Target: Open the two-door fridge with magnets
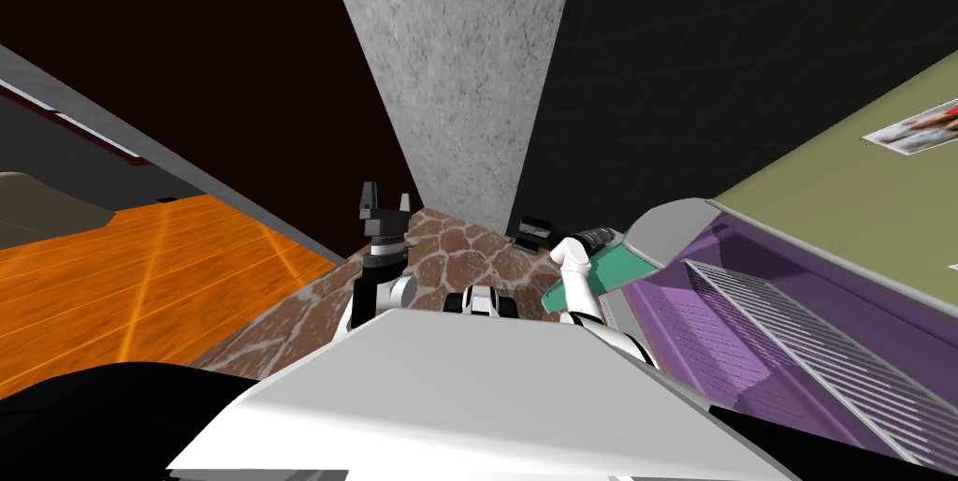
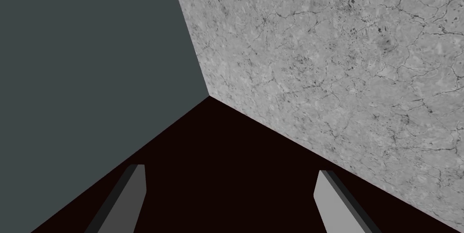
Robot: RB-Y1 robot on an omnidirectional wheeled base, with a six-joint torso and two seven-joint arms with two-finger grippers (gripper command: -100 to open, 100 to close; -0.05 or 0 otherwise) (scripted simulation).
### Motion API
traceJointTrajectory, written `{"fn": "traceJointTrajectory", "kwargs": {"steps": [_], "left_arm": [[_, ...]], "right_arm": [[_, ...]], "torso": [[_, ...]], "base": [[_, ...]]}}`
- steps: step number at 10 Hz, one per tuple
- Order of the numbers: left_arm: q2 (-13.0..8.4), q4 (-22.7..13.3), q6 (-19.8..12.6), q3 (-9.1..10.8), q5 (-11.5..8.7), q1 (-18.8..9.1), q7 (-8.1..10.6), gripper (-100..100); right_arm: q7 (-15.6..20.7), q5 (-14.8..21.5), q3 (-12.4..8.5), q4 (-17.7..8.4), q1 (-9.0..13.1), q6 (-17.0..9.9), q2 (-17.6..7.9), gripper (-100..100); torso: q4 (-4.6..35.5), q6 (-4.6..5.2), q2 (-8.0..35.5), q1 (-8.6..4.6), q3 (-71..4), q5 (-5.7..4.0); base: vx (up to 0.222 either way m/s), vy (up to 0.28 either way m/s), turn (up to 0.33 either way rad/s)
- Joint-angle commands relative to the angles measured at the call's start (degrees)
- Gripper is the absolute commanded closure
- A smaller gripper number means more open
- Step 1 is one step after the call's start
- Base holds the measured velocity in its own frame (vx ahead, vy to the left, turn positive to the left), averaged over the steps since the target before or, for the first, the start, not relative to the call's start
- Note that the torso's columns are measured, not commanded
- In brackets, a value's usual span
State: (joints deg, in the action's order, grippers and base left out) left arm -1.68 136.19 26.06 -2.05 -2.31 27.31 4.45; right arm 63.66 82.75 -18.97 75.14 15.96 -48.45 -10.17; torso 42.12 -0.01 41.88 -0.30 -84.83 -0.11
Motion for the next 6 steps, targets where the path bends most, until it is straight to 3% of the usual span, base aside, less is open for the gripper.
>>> {"fn": "traceJointTrajectory", "kwargs": {"steps": [1,6], "left_arm": [[0.00,0.00,0.00,0.00,0.00,0.00,0.00,0],[0.00,0.00,0.00,0.00,0.00,0.00,0.00,0]], "right_arm": [[-0.01,0.89,-1.17,0.00,0.15,-2.21,0.38,100],[0.46,2.28,-3.59,0.55,0.45,-6.43,1.14,100]], "torso": [[0.04,0.06,0.25,-0.02,0.17,-0.07],[0.07,0.16,0.38,-0.08,0.25,-0.07]], "base": [[0.231,0.081,-0.003],[0.267,0.060,0.001]]}}
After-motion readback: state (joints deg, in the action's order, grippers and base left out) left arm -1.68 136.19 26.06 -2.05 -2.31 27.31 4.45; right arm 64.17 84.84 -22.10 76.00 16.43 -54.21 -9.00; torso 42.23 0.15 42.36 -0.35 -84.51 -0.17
